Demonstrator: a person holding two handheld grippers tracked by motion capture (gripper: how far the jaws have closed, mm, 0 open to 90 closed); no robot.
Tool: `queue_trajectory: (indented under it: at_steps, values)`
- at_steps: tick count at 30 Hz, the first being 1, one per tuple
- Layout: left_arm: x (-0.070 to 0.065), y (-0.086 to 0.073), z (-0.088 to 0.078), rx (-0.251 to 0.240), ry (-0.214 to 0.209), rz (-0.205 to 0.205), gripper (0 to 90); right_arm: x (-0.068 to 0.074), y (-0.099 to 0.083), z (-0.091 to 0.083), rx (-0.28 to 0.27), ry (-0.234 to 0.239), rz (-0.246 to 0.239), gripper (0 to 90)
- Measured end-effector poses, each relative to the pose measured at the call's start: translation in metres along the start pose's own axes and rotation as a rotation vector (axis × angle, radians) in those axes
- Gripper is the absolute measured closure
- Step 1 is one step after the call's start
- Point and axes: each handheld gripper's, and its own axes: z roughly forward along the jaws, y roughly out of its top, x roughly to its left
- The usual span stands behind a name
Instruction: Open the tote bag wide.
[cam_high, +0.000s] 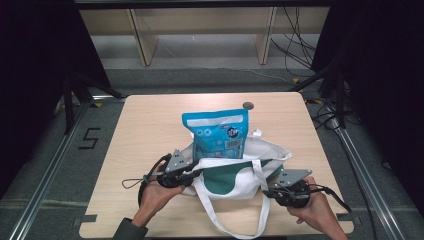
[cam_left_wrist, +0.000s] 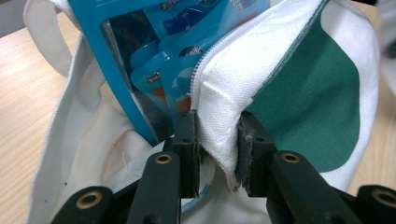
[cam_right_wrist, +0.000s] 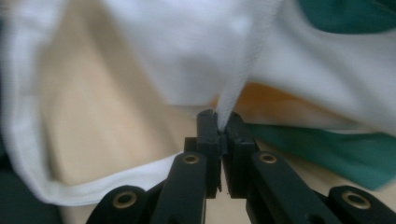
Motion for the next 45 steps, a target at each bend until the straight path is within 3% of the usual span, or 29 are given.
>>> queue_trajectory:
  at_steps: [1, 2, 3, 5, 6, 8, 11, 15, 17, 20, 23, 24, 25, 27, 28, 31, 32, 33, 34, 35, 36, 37, 38, 40, 41, 42, 43, 44, 45]
  values:
    - [0.000, 0.000, 0.000, 0.000, 0.000, 0.000, 71.8, 0.000, 0.000, 0.000, 0.000, 0.000, 0.000, 87.8]
    - [0.000, -0.001, -0.001, 0.010, -0.006, 0.004, 71.8, -0.003, -0.001, 0.002, 0.017, -0.045, -0.003, 87.9]
    - [0.002, -0.002, -0.001, 0.016, -0.016, 0.035, 72.0, -0.014, -0.001, 0.003, 0.019, -0.113, 0.011, 88.0]
    - [0.001, -0.004, 0.001, 0.007, -0.012, 0.024, 72.1, -0.018, -0.002, 0.003, 0.018, -0.133, 0.013, 88.0]
    - [0.002, -0.006, 0.002, 0.025, -0.022, 0.046, 72.2, -0.024, -0.005, 0.005, 0.022, -0.203, -0.008, 87.5]
    - [0.001, -0.007, 0.003, 0.033, -0.018, 0.028, 72.4, -0.027, -0.008, 0.008, 0.013, -0.211, 0.000, 86.2]
    - [-0.003, -0.014, 0.006, 0.053, -0.025, 0.040, 72.7, -0.027, -0.010, 0.013, 0.021, -0.244, -0.029, 85.1]
    - [-0.009, -0.034, 0.017, 0.102, -0.062, 0.063, 72.9, -0.030, -0.011, 0.018, 0.042, -0.261, -0.019, 79.5]
    - [-0.010, -0.037, 0.020, 0.117, -0.055, 0.048, 73.1, -0.029, -0.011, 0.020, 0.049, -0.257, -0.006, 76.6]
    - [-0.009, -0.038, 0.025, 0.152, -0.033, 0.079, 73.2, -0.028, -0.011, 0.027, 0.070, -0.265, 0.010, 67.8]
    - [-0.012, -0.039, 0.027, 0.157, -0.015, 0.090, 73.2, -0.030, -0.010, 0.023, 0.049, -0.263, 0.030, 66.0]
    - [-0.012, -0.040, 0.028, 0.149, -0.010, 0.084, 73.2, -0.031, -0.008, 0.015, 0.032, -0.254, 0.062, 59.5]
    - [-0.013, -0.039, 0.028, 0.152, -0.006, 0.082, 73.2, -0.031, -0.008, 0.015, 0.032, -0.254, 0.062, 59.5]
    - [-0.012, -0.038, 0.028, 0.160, -0.007, 0.075, 73.1, -0.030, -0.005, -0.001, 0.003, -0.201, 0.102, 53.7]
    - [-0.013, -0.037, 0.029, 0.162, 0.000, 0.050, 72.7, -0.029, -0.001, -0.015, -0.047, -0.215, 0.098, 51.5]
    - [-0.014, -0.036, 0.030, 0.162, 0.013, 0.056, 72.2, -0.028, 0.005, -0.026, -0.068, -0.204, 0.096, 49.9]
    - [-0.015, -0.035, 0.032, 0.161, 0.026, 0.053, 71.8, -0.026, 0.013, -0.031, -0.088, -0.233, 0.095, 50.1]
    - [-0.015, -0.034, 0.033, 0.166, 0.037, 0.055, 71.8, -0.026, 0.013, -0.031, -0.088, -0.233, 0.095, 50.1]
    - [-0.014, -0.033, 0.036, 0.152, 0.037, 0.045, 71.8, -0.027, 0.017, -0.029, -0.071, -0.237, 0.051, 50.7]
    - [-0.013, -0.033, 0.038, 0.140, 0.047, 0.033, 71.8, -0.028, 0.020, -0.026, -0.045, -0.240, 0.052, 50.8]
    - [-0.011, -0.031, 0.038, 0.145, 0.046, 0.033, 71.7, -0.034, 0.020, -0.016, 0.011, -0.225, 0.057, 44.8]
    - [-0.011, -0.031, 0.038, 0.145, 0.046, 0.033, 71.7, -0.034, 0.020, -0.016, 0.011, -0.225, 0.057, 44.8]
    - [-0.011, -0.032, 0.039, 0.126, 0.037, 0.015, 71.7, -0.039, 0.016, -0.015, 0.044, -0.167, 0.090, 43.2]
    - [-0.009, -0.032, 0.038, 0.145, 0.032, 0.030, 71.6, -0.042, 0.012, -0.018, 0.029, -0.142, 0.110, 41.1]
    - [-0.009, -0.031, 0.038, 0.134, 0.034, -0.005, 71.2, -0.045, 0.005, -0.025, 0.051, -0.027, 0.155, 36.4]
    - [-0.008, -0.031, 0.037, 0.132, 0.036, -0.011, 70.9, -0.045, 0.004, -0.029, 0.035, 0.009, 0.142, 37.1]
    - [-0.008, -0.031, 0.037, 0.132, 0.036, -0.011, 70.9, -0.045, 0.004, -0.029, 0.035, 0.009, 0.142, 37.1]
    - [-0.009, -0.029, 0.036, 0.127, 0.040, -0.020, 70.9, -0.041, 0.004, -0.030, 0.000, 0.036, 0.142, 37.3]
    - [-0.011, -0.028, 0.035, 0.118, 0.039, -0.021, 70.9, -0.034, 0.008, -0.030, 0.001, 0.053, 0.134, 37.7]
